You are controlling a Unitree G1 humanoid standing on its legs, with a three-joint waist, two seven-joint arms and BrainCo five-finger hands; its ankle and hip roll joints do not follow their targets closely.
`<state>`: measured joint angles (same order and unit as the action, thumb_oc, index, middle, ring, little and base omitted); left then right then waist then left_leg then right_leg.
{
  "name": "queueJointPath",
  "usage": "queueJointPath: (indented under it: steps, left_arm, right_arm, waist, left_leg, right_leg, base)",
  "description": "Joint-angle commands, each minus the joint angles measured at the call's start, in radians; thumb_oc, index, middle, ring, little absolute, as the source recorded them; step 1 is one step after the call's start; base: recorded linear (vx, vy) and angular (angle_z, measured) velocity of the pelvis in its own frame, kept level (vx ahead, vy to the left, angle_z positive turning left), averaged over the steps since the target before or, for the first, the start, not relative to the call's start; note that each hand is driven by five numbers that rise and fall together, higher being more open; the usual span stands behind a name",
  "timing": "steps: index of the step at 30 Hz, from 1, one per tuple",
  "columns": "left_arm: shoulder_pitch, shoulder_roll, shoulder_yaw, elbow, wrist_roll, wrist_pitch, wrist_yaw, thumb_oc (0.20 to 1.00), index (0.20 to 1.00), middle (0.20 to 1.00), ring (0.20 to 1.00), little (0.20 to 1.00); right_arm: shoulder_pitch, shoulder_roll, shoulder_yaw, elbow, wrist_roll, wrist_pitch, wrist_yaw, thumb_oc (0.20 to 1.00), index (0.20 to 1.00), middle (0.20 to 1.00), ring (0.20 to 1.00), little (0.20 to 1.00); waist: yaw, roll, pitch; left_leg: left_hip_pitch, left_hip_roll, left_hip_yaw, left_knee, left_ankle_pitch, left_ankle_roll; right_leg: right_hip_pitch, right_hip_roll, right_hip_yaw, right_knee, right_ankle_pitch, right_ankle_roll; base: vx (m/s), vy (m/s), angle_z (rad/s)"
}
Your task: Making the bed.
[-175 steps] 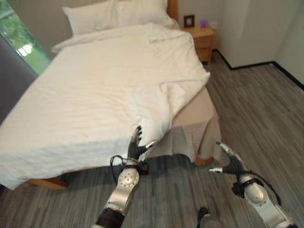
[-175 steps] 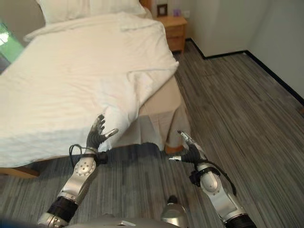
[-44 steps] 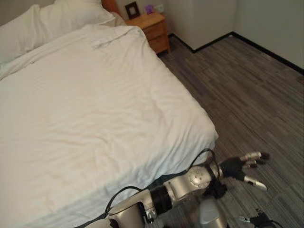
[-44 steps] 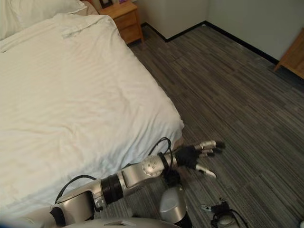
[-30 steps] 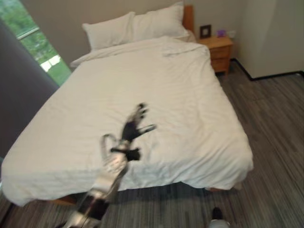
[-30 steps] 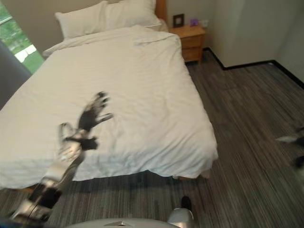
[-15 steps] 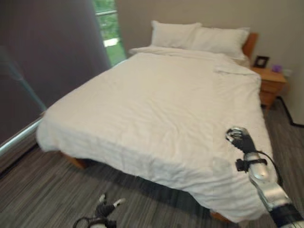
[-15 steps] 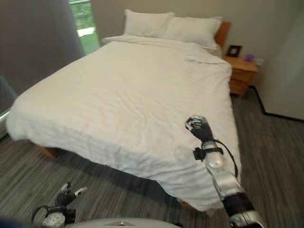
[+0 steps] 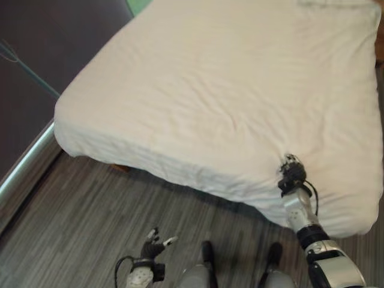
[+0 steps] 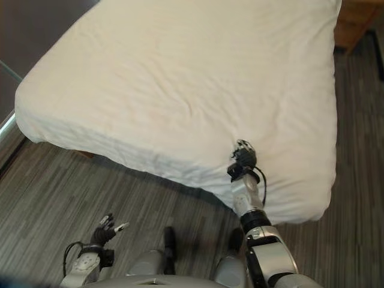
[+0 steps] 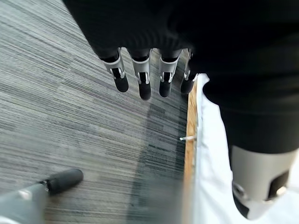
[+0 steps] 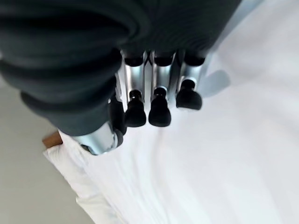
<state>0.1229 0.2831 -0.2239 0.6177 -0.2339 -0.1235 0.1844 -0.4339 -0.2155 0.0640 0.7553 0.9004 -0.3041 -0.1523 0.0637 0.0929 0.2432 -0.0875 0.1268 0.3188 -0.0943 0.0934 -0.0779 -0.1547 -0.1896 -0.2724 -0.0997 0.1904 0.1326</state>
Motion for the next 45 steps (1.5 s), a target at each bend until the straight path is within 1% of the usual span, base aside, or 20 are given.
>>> queueJointPath:
  steps: [1, 10, 13, 14, 15, 16, 19, 23, 25, 28, 30, 31, 32, 33, 34, 37, 39, 40, 41, 45]
  left_arm:
    - [-0.109, 0.005, -0.081, -0.077, 0.013, -0.055, -0.038, 1.000, 1.000, 1.000, 1.000, 1.000]
    - [-0.216, -0.034, -0.160, -0.060, 0.063, -0.024, -0.088, 1.000, 1.000, 1.000, 1.000, 1.000]
    - [-0.244, -0.045, -0.185, -0.049, 0.081, -0.019, -0.094, 1.000, 1.000, 1.000, 1.000, 1.000]
    - [-0.256, -0.050, -0.185, -0.049, 0.075, -0.019, -0.093, 1.000, 1.000, 1.000, 1.000, 1.000]
    - [-0.267, -0.051, -0.189, -0.072, 0.060, -0.022, -0.082, 1.000, 1.000, 1.000, 1.000, 1.000]
    - [-0.270, -0.049, -0.181, -0.097, 0.047, -0.025, -0.069, 1.000, 1.000, 1.000, 1.000, 1.000]
    - [-0.256, -0.044, -0.175, -0.143, 0.023, -0.030, -0.064, 1.000, 1.000, 1.000, 1.000, 1.000]
    - [-0.215, -0.014, -0.148, -0.304, -0.035, -0.046, -0.061, 1.000, 1.000, 1.000, 1.000, 1.000]
    - [-0.188, -0.001, -0.134, -0.334, -0.059, -0.048, -0.073, 1.000, 1.000, 1.000, 1.000, 1.000]
    - [-0.144, 0.033, -0.069, -0.412, -0.120, -0.058, -0.071, 1.000, 1.000, 1.000, 1.000, 1.000]
    - [-0.156, 0.036, -0.050, -0.443, -0.171, -0.080, -0.068, 1.000, 1.000, 1.000, 1.000, 1.000]
    - [-0.161, 0.038, -0.050, -0.450, -0.170, -0.080, -0.069, 1.000, 1.000, 1.000, 1.000, 1.000]
    - [-0.165, 0.034, -0.044, -0.455, -0.172, -0.083, -0.063, 1.000, 1.000, 1.000, 1.000, 1.000]
    - [-0.168, 0.020, -0.036, -0.449, -0.178, -0.095, -0.060, 1.000, 1.000, 1.000, 1.000, 1.000]
    - [-0.172, -0.009, -0.017, -0.435, -0.211, -0.114, -0.035, 1.000, 1.000, 1.000, 1.000, 1.000]
    - [-0.182, -0.032, -0.014, -0.439, -0.232, -0.118, -0.039, 1.000, 1.000, 1.000, 1.000, 1.000]
    - [-0.221, -0.064, -0.047, -0.421, -0.241, -0.109, -0.033, 1.000, 1.000, 1.000, 1.000, 1.000]
    - [-0.223, -0.064, -0.047, -0.421, -0.241, -0.109, -0.033, 1.000, 1.000, 1.000, 1.000, 1.000]
    - [-0.243, -0.079, -0.068, -0.412, -0.235, -0.105, -0.029, 1.000, 1.000, 1.000, 1.000, 1.000]
    - [-0.269, -0.095, -0.078, -0.396, -0.232, -0.098, -0.012, 1.000, 1.000, 1.000, 1.000, 1.000]
  right_arm:
    - [0.023, -0.100, -0.143, 0.130, 0.018, 0.002, -0.048, 0.200, 0.200, 0.200, 0.200, 0.200]
    - [0.343, -0.263, -0.412, 0.169, -0.015, 0.049, -0.041, 0.200, 0.200, 0.200, 0.200, 0.200]
    - [0.390, -0.273, -0.417, 0.143, -0.080, 0.063, -0.046, 0.216, 0.216, 0.216, 0.216, 0.216]
    - [0.406, -0.265, -0.402, 0.116, -0.125, 0.069, -0.055, 1.000, 1.000, 1.000, 1.000, 1.000]
    - [0.426, -0.268, -0.347, 0.041, -0.241, 0.079, -0.067, 1.000, 1.000, 1.000, 1.000, 1.000]
    - [0.433, -0.263, -0.319, 0.001, -0.300, 0.085, -0.079, 1.000, 1.000, 1.000, 1.000, 1.000]
    - [0.474, -0.244, -0.283, -0.108, -0.393, 0.092, -0.087, 1.000, 1.000, 1.000, 1.000, 1.000]
    - [0.517, -0.200, -0.172, -0.279, -0.539, 0.104, -0.069, 1.000, 1.000, 1.000, 1.000, 1.000]
    - [0.532, -0.202, -0.149, -0.306, -0.583, 0.121, -0.055, 1.000, 1.000, 1.000, 1.000, 1.000]
    - [0.585, -0.208, -0.095, -0.424, -0.680, 0.134, -0.048, 1.000, 1.000, 1.000, 1.000, 1.000]
    - [0.572, -0.212, -0.051, -0.498, -0.713, 0.135, -0.031, 1.000, 1.000, 1.000, 1.000, 1.000]
    - [0.571, -0.222, -0.034, -0.532, -0.731, 0.136, -0.023, 1.000, 1.000, 1.000, 1.000, 1.000]
    - [0.571, -0.240, -0.007, -0.576, -0.753, 0.140, -0.006, 1.000, 1.000, 1.000, 1.000, 1.000]
    - [0.578, -0.246, 0.000, -0.610, -0.770, 0.141, 0.010, 1.000, 1.000, 1.000, 1.000, 1.000]
    - [0.568, -0.264, 0.025, -0.633, -0.795, 0.144, 0.029, 1.000, 1.000, 1.000, 1.000, 1.000]
    - [0.544, -0.275, 0.034, -0.627, -0.796, 0.142, 0.032, 1.000, 1.000, 1.000, 1.000, 1.000]
    - [0.516, -0.290, 0.041, -0.666, -0.788, 0.150, 0.026, 1.000, 1.000, 1.000, 1.000, 1.000]
    - [0.515, -0.290, 0.041, -0.666, -0.788, 0.150, 0.026, 1.000, 1.000, 1.000, 1.000, 1.000]
    - [0.495, -0.294, 0.058, -0.675, -0.793, 0.155, 0.020, 1.000, 1.000, 1.000, 1.000, 1.000]
    - [0.481, -0.294, 0.072, -0.685, -0.812, 0.164, 0.014, 1.000, 1.000, 1.000, 1.000, 1.000]
  waist:
    - [-0.050, -0.015, 0.039]
    - [-0.188, -0.060, 0.044]
    - [-0.215, -0.067, 0.050]
    - [-0.225, -0.066, 0.058]
    - [-0.218, -0.062, 0.065]
    - [-0.210, -0.062, 0.064]
    - [-0.195, -0.072, 0.050]
    - [-0.143, -0.092, -0.024]
    - [-0.119, -0.093, -0.036]
    - [-0.115, -0.087, -0.050]
    - [-0.136, -0.064, -0.043]
    - [-0.133, -0.057, -0.029]
    - [-0.120, -0.054, -0.010]
    - [-0.113, -0.056, 0.006]
    - [-0.100, -0.067, 0.014]
    - [-0.102, -0.061, 0.011]
    - [-0.109, -0.063, 0.036]
    - [-0.107, -0.063, 0.033]
    - [-0.094, -0.064, 0.044]
    - [-0.077, -0.043, 0.034]
  left_leg:
    - [-0.023, 0.083, 0.049, 0.007, 0.025, -0.089]
    - [-0.013, 0.025, 0.088, 0.007, -0.022, -0.065]
    - [-0.001, 0.019, 0.102, 0.007, -0.024, -0.060]
    - [0.012, 0.025, 0.114, 0.007, -0.026, -0.056]
    - [0.032, 0.052, 0.177, 0.007, -0.019, -0.053]
    - [0.040, 0.067, 0.213, 0.007, -0.007, -0.052]
    - [0.070, 0.093, 0.257, 0.014, -0.007, -0.061]
    - [0.125, 0.158, 0.441, 0.029, 0.037, -0.057]
    - [0.141, 0.171, 0.482, 0.031, 0.047, -0.060]
    - [0.179, 0.260, 0.555, 0.091, 0.113, -0.118]
    - [0.205, 0.318, 0.561, 0.192, 0.126, -0.145]
    - [0.200, 0.329, 0.509, 0.226, 0.163, -0.160]
    - [0.176, 0.306, 0.384, 0.253, 0.177, -0.159]
    - [0.143, 0.273, 0.282, 0.266, 0.151, -0.119]
    - [0.100, 0.156, 0.068, 0.285, 0.037, -0.071]
    - [0.096, 0.101, 0.047, 0.297, -0.009, -0.056]
    - [-0.004, 0.038, 0.081, 0.371, -0.032, -0.040]
    - [-0.008, 0.039, 0.082, 0.369, -0.029, -0.038]
    - [-0.082, -0.001, 0.103, 0.341, -0.032, -0.027]
    - [-0.116, 0.024, 0.182, 0.174, 0.027, -0.040]
  right_leg:
    - [-0.048, -0.018, 0.050, 0.012, -0.097, 0.085]
    - [-0.085, -0.068, 0.063, 0.012, -0.051, 0.120]
    - [-0.089, -0.073, 0.070, 0.012, -0.028, 0.128]
    - [-0.081, -0.071, 0.058, 0.021, -0.029, 0.126]
    - [-0.050, -0.092, -0.063, 0.107, -0.069, 0.102]
    - [-0.028, -0.100, -0.118, 0.160, -0.102, 0.090]
    - [0.026, -0.109, -0.147, 0.235, -0.163, 0.086]
    - [0.174, -0.146, -0.263, 0.257, -0.176, 0.088]
    - [0.211, -0.136, -0.286, 0.222, -0.184, 0.089]
    - [0.250, -0.045, -0.260, 0.114, -0.218, 0.060]
    - [0.285, 0.010, -0.219, 0.061, -0.256, 0.027]
    - [0.298, 0.027, -0.194, 0.054, -0.268, 0.021]
    - [0.301, 0.041, -0.148, 0.059, -0.280, 0.009]
    - [0.285, 0.048, -0.106, 0.064, -0.269, -0.009]
    - [0.267, 0.057, 0.008, 0.070, -0.274, -0.026]
    - [0.269, 0.074, 0.068, 0.065, -0.278, -0.037]
    - [0.308, 0.078, 0.099, 0.055, -0.298, -0.055]
    - [0.302, 0.079, 0.101, 0.055, -0.295, -0.055]
    - [0.335, 0.096, 0.128, 0.056, -0.320, -0.055]
    - [0.401, 0.123, 0.141, 0.057, -0.377, -0.042]
  base:
    - [-0.10, 0.037, -0.35]
    - [-0.03, 0.084, -0.20]
    - [-0.04, 0.056, -0.34]
    - [-0.22, 0.062, -0.35]
    - [-0.27, 0.061, -0.78]
    - [-0.23, 0.040, -1.38]
    - [-0.09, 0.004, -1.30]
    - [-0.14, -0.134, -1.05]
    - [-0.11, -0.234, -1.38]
    - [0.00, -0.365, -2.25]
    - [0.12, -0.370, -1.09]
    - [0.15, -0.221, -1.25]
    - [0.04, -0.195, -1.55]
    - [0.03, -0.253, -2.17]
    - [-0.02, -0.172, -2.56]
    - [0.18, -0.213, -2.20]
    - [0.21, -0.188, -0.57]
    - [0.26, -0.146, -0.42]
    - [0.18, -0.089, -0.40]
    - [0.42, -0.028, -0.39]
